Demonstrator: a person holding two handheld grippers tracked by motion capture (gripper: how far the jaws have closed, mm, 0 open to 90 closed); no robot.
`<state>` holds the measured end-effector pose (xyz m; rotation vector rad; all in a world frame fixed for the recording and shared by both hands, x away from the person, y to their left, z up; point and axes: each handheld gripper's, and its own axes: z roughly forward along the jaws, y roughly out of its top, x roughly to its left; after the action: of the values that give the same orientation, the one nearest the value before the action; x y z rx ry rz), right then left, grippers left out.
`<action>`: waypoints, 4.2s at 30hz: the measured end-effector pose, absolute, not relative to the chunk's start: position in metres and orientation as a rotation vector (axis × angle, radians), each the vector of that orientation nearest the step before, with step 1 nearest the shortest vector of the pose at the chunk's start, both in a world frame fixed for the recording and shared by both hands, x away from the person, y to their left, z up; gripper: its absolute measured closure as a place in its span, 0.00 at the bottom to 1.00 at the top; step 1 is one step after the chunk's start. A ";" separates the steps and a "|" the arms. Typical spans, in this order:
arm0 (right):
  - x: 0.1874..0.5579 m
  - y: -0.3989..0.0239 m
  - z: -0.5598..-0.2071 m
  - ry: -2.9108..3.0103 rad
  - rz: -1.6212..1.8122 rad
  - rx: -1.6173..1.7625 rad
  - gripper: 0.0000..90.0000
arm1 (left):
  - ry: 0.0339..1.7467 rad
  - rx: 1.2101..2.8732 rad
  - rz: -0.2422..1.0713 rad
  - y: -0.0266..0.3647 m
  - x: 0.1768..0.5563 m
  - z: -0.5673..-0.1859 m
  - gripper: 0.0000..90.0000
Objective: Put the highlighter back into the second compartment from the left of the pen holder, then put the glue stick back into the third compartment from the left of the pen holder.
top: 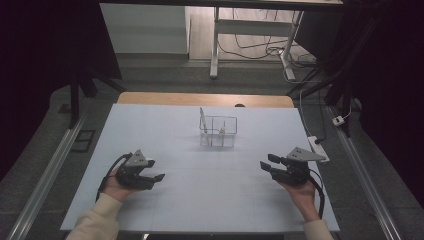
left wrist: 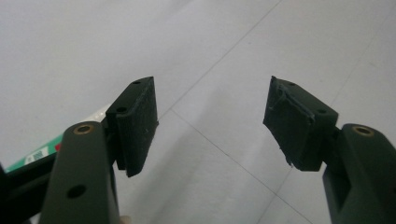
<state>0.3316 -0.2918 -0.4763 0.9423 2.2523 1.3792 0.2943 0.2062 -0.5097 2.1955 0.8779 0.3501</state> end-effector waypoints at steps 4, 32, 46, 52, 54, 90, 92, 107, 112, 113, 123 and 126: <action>0.329 -0.295 -0.481 2.259 1.362 0.943 0.57 | 0.862 2.193 0.354 0.209 0.295 -0.505 0.39; 0.324 -0.306 -0.491 2.277 1.313 0.956 0.55 | 0.770 2.278 0.395 0.234 0.299 -0.472 0.39; 0.325 -0.306 -0.493 2.283 1.307 0.959 0.55 | 0.848 2.266 0.424 0.258 0.298 -0.472 0.38; 0.326 -0.307 -0.494 2.288 1.300 0.963 0.54 | 0.859 2.284 0.409 0.261 0.305 -0.475 0.38; 0.325 -0.307 -0.494 2.289 1.298 0.964 0.54 | 0.863 2.301 0.406 0.261 0.310 -0.477 0.38; 0.328 -0.310 -0.499 2.307 1.282 0.984 0.54 | 0.444 2.766 0.220 0.237 0.378 -0.493 0.40; 0.328 -0.310 -0.499 2.306 1.281 0.984 0.54 | 0.443 2.773 0.216 0.237 0.379 -0.495 0.40; 0.328 -0.310 -0.501 2.315 1.274 0.982 0.54 | 0.386 2.831 0.196 0.232 0.385 -0.505 0.48; 0.328 -0.310 -0.501 2.315 1.268 0.983 0.54 | 0.388 2.863 0.197 0.234 0.386 -0.506 0.50; 0.329 -0.310 -0.501 2.315 1.268 0.985 0.54 | 0.385 2.871 0.197 0.235 0.387 -0.505 0.50; 0.329 -0.310 -0.501 2.317 1.273 0.981 0.54 | 0.406 2.910 0.200 0.249 0.389 -0.505 0.55; 0.329 -0.310 -0.501 2.313 1.276 0.985 0.54 | 0.393 2.919 0.196 0.251 0.391 -0.507 0.61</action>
<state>0.3287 -0.3100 -0.5010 0.9849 2.3134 1.2756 0.3915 0.2508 -0.5070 2.9191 0.3929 0.1959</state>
